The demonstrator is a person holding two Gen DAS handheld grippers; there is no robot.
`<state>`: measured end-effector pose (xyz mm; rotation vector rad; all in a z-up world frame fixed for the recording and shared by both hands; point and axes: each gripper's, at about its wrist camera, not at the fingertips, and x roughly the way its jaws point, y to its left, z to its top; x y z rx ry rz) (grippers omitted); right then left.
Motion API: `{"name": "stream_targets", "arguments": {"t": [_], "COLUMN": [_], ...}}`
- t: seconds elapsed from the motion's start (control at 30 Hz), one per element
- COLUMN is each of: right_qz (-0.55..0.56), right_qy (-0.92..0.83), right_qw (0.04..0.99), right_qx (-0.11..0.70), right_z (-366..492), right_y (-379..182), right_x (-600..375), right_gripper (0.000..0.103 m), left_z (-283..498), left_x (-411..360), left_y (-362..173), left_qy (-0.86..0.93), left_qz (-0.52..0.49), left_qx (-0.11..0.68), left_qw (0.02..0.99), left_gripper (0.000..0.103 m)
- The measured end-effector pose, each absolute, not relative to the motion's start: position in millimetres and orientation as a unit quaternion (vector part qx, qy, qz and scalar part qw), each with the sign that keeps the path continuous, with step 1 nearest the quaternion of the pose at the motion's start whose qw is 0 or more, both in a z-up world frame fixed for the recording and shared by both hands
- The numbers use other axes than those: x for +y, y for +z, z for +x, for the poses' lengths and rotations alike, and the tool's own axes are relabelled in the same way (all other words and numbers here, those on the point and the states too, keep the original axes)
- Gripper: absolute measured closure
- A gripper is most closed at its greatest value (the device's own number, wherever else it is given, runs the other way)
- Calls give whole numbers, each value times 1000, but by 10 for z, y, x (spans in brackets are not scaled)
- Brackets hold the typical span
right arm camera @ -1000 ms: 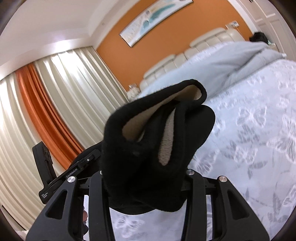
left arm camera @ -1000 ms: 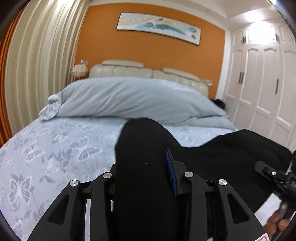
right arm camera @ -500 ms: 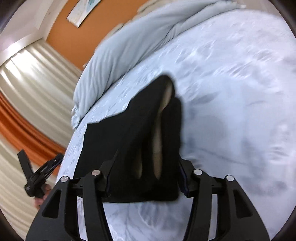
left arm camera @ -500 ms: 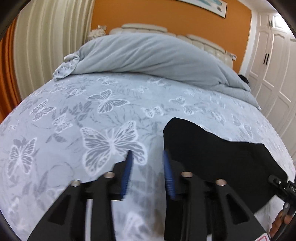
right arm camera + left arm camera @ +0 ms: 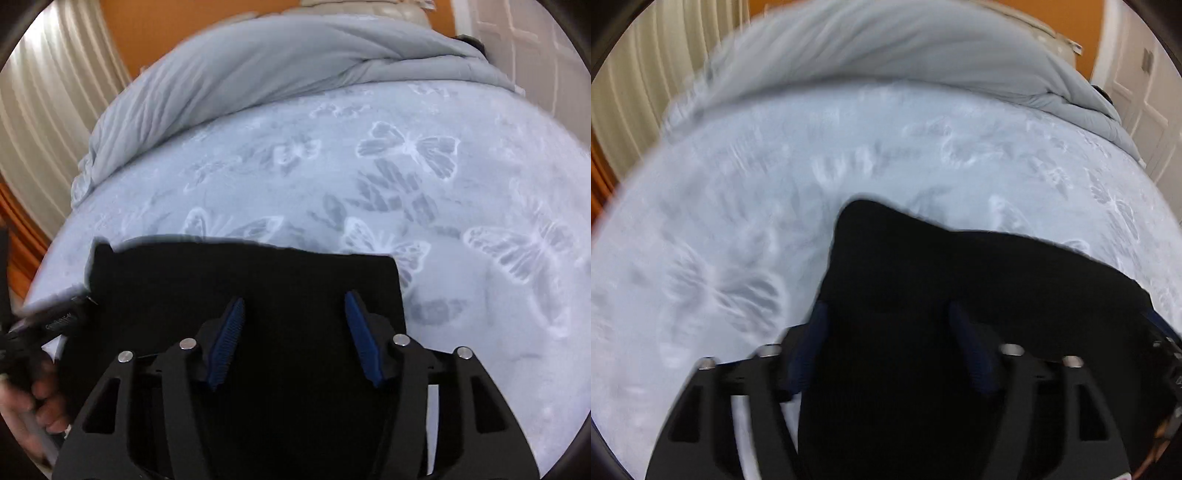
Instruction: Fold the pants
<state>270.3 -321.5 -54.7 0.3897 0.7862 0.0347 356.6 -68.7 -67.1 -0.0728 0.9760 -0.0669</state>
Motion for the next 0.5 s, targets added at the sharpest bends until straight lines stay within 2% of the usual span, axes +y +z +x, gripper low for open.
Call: {"name": "stream_targets", "arguments": {"t": [0.1,0.17,0.23,0.3,0.33,0.37,0.43,0.5], "right_qz": [212,170,99,129,153,170,186,195], "right_qy": [54,56,27,23,24,27,14,9], "right_qw": [915,920,910,915,915,916,915,903], "right_qx": [339,348,401,381,372,363,358,382], "right_z": [2349,2263,2285,2144,2025,1951,1824,1793], "right_y": [-236,-262,-514,-411,-312,-260,-232,-337], "right_x": [-3199,-3108,-3018,-3082,-3138,-3182,-3292,-3383], "right_gripper": [55,53,53,52,49,27,8,8], "left_z": [3488,3298,3063,2933,2830,2748,2625,2535], "left_x": [-457,-438,-482,-497,-501,-487,-500,-473], "left_y": [-567,-444,-372,-349,-344,-339,-316,-328], "left_qy": [-44,-38,-37,-36,-37,-37,-30,-34], "left_qz": [-95,-69,-27,-14,-6,3,30,38], "left_qx": [464,436,417,416,416,415,412,416], "left_qw": [880,896,908,909,908,909,910,908], "left_gripper": [29,31,31,31,31,31,31,28]}}
